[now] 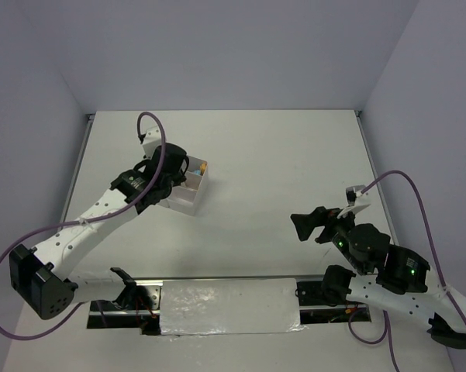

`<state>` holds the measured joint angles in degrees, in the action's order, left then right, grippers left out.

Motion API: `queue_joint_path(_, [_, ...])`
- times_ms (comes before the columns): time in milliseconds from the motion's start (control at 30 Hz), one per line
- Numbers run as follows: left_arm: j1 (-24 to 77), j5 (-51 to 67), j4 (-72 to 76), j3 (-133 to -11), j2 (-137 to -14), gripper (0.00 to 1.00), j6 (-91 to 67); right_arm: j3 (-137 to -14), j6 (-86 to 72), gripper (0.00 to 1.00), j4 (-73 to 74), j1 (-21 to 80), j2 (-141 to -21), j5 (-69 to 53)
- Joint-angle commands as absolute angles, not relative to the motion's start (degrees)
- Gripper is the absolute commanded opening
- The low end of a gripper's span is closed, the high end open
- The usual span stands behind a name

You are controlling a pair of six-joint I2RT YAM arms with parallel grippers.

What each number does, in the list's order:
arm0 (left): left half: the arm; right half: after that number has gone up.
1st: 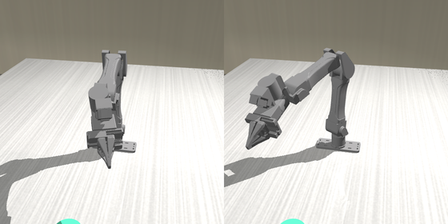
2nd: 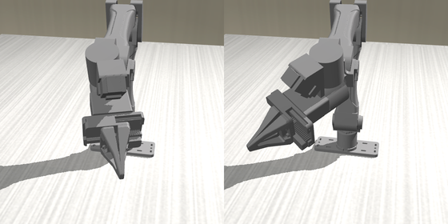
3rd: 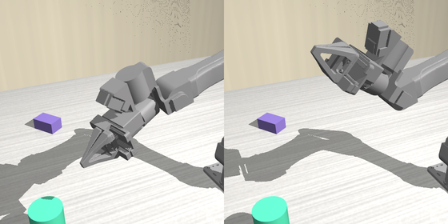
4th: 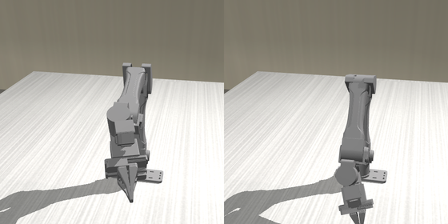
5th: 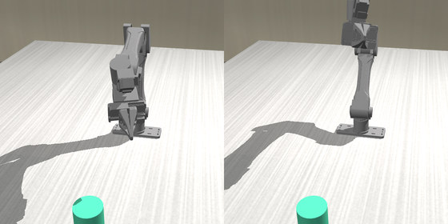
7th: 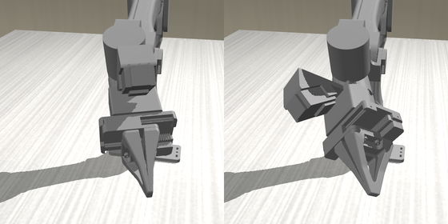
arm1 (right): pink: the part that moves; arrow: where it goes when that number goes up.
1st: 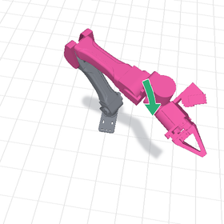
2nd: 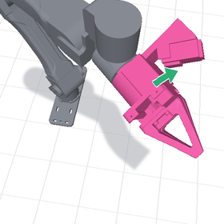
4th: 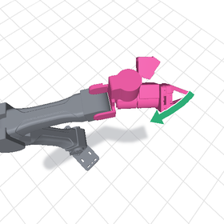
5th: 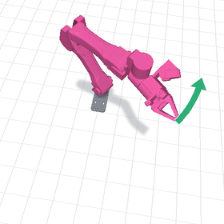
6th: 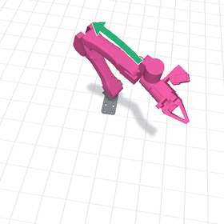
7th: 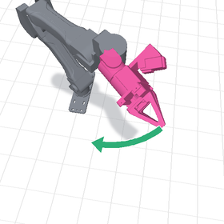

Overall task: Sort the stationery into containers
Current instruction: Place the stationery in the storage box.

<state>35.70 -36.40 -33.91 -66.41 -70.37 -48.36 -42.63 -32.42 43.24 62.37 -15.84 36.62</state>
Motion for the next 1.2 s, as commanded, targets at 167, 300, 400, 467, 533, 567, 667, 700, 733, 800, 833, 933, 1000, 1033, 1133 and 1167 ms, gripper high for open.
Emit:
queue_joint_path(167, [35.6, -34.5, -30.2, -65.3, -68.3, 0.00, -48.8, -43.0, -35.0, 1.00, 45.5, 62.4, -16.5, 40.5])
queue_joint_path(300, [35.5, -33.6, -29.5, -64.3, -67.4, 0.00, -49.0, -43.0, -35.2, 1.00, 45.6, 62.4, -17.0, 40.3])
queue_joint_path(400, [35.5, -33.4, -29.5, -63.8, -66.9, 0.00, -48.7, -42.9, -35.2, 1.00, 45.5, 62.4, -17.0, 40.0])
queue_joint_path(467, [35.6, -33.7, -30.0, -63.8, -67.0, 0.00, -48.8, -42.9, -35.2, 1.00, 45.5, 62.4, -16.9, 40.0])
queue_joint_path(533, [35.5, -33.6, -30.0, -63.7, -67.1, 0.00, -48.6, -42.8, -35.3, 1.00, 45.4, 62.4, -16.9, 40.0])
queue_joint_path(567, [35.5, -33.5, -30.0, -63.6, -67.1, 0.00, -48.5, -42.7, -35.3, 1.00, 45.4, 62.3, -16.9, 39.9])
queue_joint_path(667, [35.5, -33.5, -30.0, -63.3, -67.1, 0.00, -48.7, -42.7, -35.4, 1.00, 45.4, 62.4, -17.0, 39.9])
queue_joint_path(700, [35.5, -33.4, -29.9, -63.2, -66.8, 0.00, -48.9, -42.7, -35.4, 1.00, 45.4, 62.4, -17.1, 39.8])
queue_joint_path(733, [35.6, -33.2, -29.4, -63.0, -66.7, 0.00, -48.9, -42.6, -35.5, 1.00, 45.4, 62.3, -17.2, 39.8])
queue_joint_path(800, [35.5, -32.7, -29.2, -62.4, -66.5, 0.00, -49.3, -42.6, -35.4, 1.00, 45.4, 62.4, -17.3, 39.8])
queue_joint_path(833, [35.5, -32.5, -28.7, -62.3, -66.6, 0.00, -49.4, -42.7, -35.4, 1.00, 45.4, 62.4, -17.4, 39.6])
queue_joint_path(933, [35.5, -31.8, -28.4, -61.9, -66.9, 0.00, -49.7, -42.7, -35.5, 1.00, 45.4, 62.3, -17.3, 39.6])
queue_joint_path(1000, [35.5, -31.4, -28.0, -61.6, -67.1, 0.00, -50.1, -42.6, -35.4, 1.00, 45.4, 62.4, -17.1, 39.5])
queue_joint_path(1033, [35.5, -31.3, -27.8, -61.5, -67.1, 0.00, -50.2, -42.6, -35.3, 1.00, 45.2, 62.4, -17.1, 39.4])
queue_joint_path(1133, [35.6, -31.1, -27.5, -61.3, -67.1, 0.00, -50.3, -42.5, -35.2, 1.00, 45.0, 62.4, -16.7, 39.1])
queue_joint_path(1167, [35.6, -31.1, -27.4, -61.2, -67.1, 0.00, -50.4, -42.5, -35.2, 1.00, 44.9, 62.4, -16.6, 39.0])
